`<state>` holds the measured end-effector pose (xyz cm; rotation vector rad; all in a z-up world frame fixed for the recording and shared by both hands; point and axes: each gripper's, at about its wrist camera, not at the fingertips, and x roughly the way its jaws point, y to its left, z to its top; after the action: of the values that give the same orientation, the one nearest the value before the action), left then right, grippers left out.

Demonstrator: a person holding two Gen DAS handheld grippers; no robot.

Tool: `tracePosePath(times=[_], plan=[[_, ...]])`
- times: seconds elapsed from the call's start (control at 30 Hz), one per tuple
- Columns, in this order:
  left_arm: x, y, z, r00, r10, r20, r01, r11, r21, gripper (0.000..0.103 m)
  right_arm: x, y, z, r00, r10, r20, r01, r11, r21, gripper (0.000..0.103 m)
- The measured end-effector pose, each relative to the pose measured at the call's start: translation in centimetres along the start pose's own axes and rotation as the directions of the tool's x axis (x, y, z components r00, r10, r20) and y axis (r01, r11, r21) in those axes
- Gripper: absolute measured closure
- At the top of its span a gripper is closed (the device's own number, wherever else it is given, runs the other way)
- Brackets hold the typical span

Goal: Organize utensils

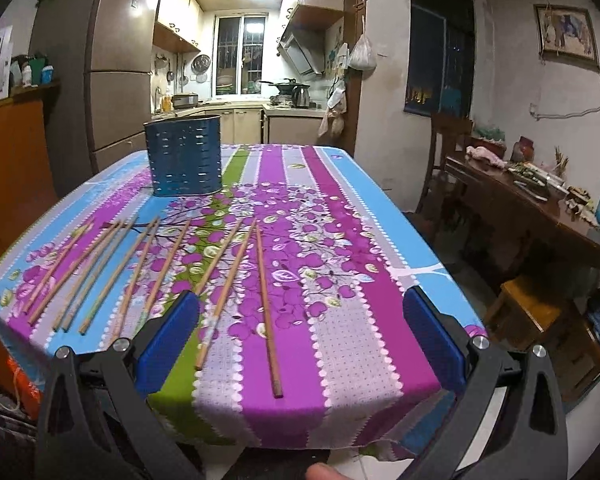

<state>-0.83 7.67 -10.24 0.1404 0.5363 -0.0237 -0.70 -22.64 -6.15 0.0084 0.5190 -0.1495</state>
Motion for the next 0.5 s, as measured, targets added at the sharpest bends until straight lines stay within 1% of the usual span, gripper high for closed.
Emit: tracePosePath(times=[0.13,0.23,0.3,0.37,0.4,0.43,0.47,0.5], plan=[[0.3,-0.4,-0.1,0.999,-0.038,-0.011,0.038,0.999,0.003,0.005,-0.7,0.7,-0.2,0.999,0.036,0.013,-0.035,0.999,-0.01,0.005],[0.5,-0.7,-0.3,0.997,-0.071,-0.019,0.071,0.997,0.006,0.01,-1.3,1.3,-0.5,0.998,0.056,0.027,-0.055,0.998,-0.034,0.005],[0.5,-1.2,-0.5,0.996,-0.093,-0.006,0.093,0.995,0.018,0.011,-1.3,1.9,-0.8,0.995,0.091,0.028,-0.09,0.995,-0.054,0.009],[0.4,-1.8,-0.7,0.993,-0.115,0.011,0.114,0.993,0.037,0.012,-1.5,2.5,-1.0,0.992,0.119,0.03,-0.116,0.99,-0.078,0.021],[0.4,-2.1,-0.8,0.992,-0.124,0.018,0.123,0.991,0.048,0.012,-1.5,2.9,-1.1,0.991,0.13,0.028,-0.127,0.988,-0.092,0.024],[0.4,-2.3,-0.9,0.991,-0.132,0.022,0.13,0.99,0.056,0.013,-1.4,3.5,-1.3,0.988,0.149,0.025,-0.146,0.983,-0.116,0.032],[0.5,-2.7,-1.0,0.989,-0.142,0.026,0.14,0.988,0.07,0.016,-1.3,4.0,-1.4,0.986,0.163,0.019,-0.159,0.978,-0.136,0.039],[0.5,-3.0,-1.1,0.989,-0.148,0.028,0.146,0.986,0.079,0.017,-1.2,4.6,-1.6,0.983,0.182,0.012,-0.178,0.971,-0.159,0.043]])
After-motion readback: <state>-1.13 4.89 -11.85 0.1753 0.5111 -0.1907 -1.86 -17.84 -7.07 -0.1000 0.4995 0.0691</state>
